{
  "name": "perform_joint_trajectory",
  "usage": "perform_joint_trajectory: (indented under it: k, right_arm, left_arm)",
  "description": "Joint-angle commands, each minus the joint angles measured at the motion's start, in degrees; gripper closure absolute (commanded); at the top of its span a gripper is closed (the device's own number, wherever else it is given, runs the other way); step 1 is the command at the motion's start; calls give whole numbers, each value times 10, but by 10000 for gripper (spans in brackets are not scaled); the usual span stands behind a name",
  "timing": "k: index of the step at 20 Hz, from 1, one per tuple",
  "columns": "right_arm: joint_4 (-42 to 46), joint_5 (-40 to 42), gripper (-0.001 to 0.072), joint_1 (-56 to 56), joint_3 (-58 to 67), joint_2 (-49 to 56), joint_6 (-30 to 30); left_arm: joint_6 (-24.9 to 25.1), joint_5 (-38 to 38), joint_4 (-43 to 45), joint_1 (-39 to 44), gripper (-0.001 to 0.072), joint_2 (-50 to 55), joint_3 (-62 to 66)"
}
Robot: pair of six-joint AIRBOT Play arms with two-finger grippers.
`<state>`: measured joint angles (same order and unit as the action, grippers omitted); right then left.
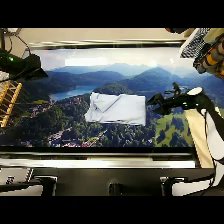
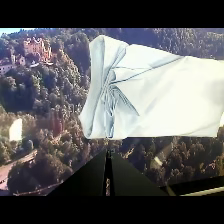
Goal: Fold the clothes and pants, and hang the long-sleeved shirts on hangers.
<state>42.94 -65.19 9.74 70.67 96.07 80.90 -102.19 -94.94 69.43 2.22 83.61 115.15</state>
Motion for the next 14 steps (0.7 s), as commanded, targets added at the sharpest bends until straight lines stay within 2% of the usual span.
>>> perform_joint_trajectory:
  k: [1, 2, 3, 5, 6, 7, 8, 10, 11, 14]
  right_arm:
    - [-9, 47, 128, -36, -11, 30, -14]
    - [-9, 47, 140, -45, -11, 35, -14]
    - [-6, 47, 190, -55, -11, 38, -17]
    - [-2, 53, 202, -70, -11, 39, -17]
    - [-7, 56, 335, -73, -11, 38, -17]
    - [-18, 55, 520, -73, -10, 38, -17]
    - [-40, 51, 676, -70, -7, 36, -23]
    - [-80, 52, 673, -66, 9, 15, -36]
    - [-81, 52, 673, -66, 31, 3, -19]
    - [-25, 34, 674, -66, 137, -4, 84]
  left_arm:
    - [2, 0, 1, 0, 694, 0, 0]
    - [2, 0, 1, 0, 694, 0, 0]
    - [2, 0, 1, 0, 694, 0, 0]
    - [2, 0, 1, 0, 694, 0, -1]
    - [2, 0, 1, 0, 694, 0, -1]
    - [2, 0, 1, 0, 694, 0, -1]
    - [2, 0, 1, 0, 694, 0, -1]
    - [2, 0, 1, 0, 694, 0, -1]
    - [4, 0, 1, 0, 694, 0, -1]
    - [9, 0, 1, 0, 694, 0, -1]
